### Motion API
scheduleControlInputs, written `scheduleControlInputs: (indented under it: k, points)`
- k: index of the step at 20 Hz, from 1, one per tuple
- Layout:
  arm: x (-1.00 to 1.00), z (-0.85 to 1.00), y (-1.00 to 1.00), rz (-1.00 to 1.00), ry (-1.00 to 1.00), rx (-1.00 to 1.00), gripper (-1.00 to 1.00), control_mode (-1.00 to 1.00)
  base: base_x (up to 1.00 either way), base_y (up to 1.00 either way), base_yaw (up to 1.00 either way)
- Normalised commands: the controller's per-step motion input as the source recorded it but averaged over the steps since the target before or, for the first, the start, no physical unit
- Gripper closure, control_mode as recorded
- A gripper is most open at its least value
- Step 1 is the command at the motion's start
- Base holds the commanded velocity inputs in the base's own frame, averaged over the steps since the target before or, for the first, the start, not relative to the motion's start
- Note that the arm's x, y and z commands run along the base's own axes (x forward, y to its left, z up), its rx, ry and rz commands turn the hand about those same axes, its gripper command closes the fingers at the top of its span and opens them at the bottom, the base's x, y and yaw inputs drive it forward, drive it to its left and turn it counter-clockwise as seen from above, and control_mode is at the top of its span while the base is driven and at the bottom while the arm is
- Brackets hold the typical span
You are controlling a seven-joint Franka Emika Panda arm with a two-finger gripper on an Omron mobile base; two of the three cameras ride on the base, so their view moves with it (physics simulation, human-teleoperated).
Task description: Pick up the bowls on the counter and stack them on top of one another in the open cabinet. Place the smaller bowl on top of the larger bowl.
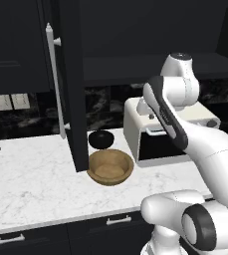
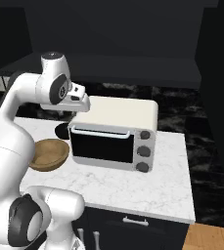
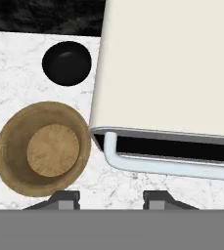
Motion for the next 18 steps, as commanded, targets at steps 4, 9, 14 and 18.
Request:
scheduleControlInputs:
  k: [4,9,14,18]
  points:
    - [-0.09,-0.08,0.28,-0.03,-0.03,-0.12,-1.00,-1.00,0.00,0.00,0.00]
    - [-0.13,-0.61,0.80,0.03,0.04,-0.11,-1.00,-1.00,0.00,0.00,0.00]
    - [0.29,-0.99,1.00,0.16,0.00,-0.01,-1.00,-1.00,0.00,0.00,0.00]
    - [0.91,-0.67,1.00,-0.07,0.05,-0.17,-1.00,-1.00,0.00,0.00,0.00]
